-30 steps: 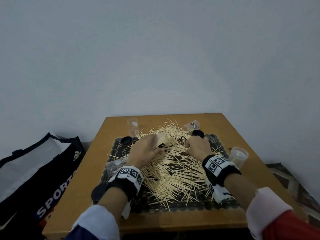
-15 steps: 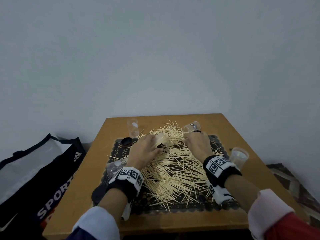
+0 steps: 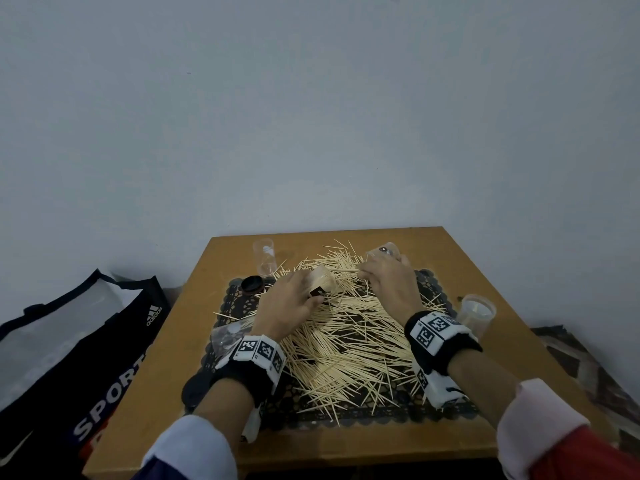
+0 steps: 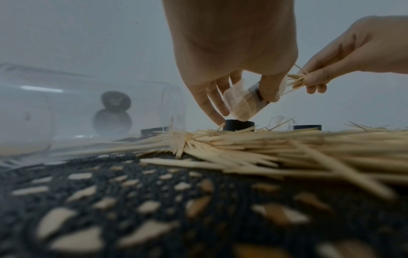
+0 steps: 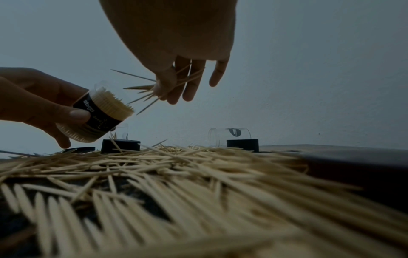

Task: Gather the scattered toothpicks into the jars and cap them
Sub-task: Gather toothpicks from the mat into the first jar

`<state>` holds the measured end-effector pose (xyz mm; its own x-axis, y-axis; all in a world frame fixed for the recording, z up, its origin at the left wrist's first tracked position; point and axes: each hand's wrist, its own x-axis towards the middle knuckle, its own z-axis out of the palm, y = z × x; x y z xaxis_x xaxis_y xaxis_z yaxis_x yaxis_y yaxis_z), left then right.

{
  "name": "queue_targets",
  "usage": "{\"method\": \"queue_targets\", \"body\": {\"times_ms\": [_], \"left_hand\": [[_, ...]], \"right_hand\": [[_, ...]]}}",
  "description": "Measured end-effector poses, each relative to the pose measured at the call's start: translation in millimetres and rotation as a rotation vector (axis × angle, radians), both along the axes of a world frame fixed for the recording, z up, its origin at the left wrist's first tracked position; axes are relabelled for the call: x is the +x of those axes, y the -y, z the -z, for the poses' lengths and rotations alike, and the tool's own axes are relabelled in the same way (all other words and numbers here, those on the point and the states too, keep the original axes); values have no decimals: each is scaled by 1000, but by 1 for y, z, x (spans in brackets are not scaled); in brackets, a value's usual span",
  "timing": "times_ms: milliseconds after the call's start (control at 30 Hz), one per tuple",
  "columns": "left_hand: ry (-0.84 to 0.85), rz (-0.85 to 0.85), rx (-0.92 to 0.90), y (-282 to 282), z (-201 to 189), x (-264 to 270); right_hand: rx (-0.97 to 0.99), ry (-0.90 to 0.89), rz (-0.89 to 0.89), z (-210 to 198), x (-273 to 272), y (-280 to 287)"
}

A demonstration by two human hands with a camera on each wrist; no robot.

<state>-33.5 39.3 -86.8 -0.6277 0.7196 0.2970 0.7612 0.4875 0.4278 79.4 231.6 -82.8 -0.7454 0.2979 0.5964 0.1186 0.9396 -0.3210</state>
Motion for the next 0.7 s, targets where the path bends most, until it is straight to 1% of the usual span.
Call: {"method": "queue_targets", "body": {"times_ms": [67, 233, 433, 600, 700], "left_hand": [[-8, 10, -18, 0, 0, 1], [-10, 52, -32, 0, 1, 0], [-22, 94, -42, 0, 2, 0], [-29, 117, -44, 0, 4, -1], [-39, 135, -66, 1, 5, -2]], "right_hand": [[22, -33, -18, -2, 1, 2], [108, -19, -26, -2, 1, 4], [125, -37, -19, -2, 1, 3], [129, 66, -7, -7, 4, 7], [87, 115, -62, -8, 4, 9]]}}
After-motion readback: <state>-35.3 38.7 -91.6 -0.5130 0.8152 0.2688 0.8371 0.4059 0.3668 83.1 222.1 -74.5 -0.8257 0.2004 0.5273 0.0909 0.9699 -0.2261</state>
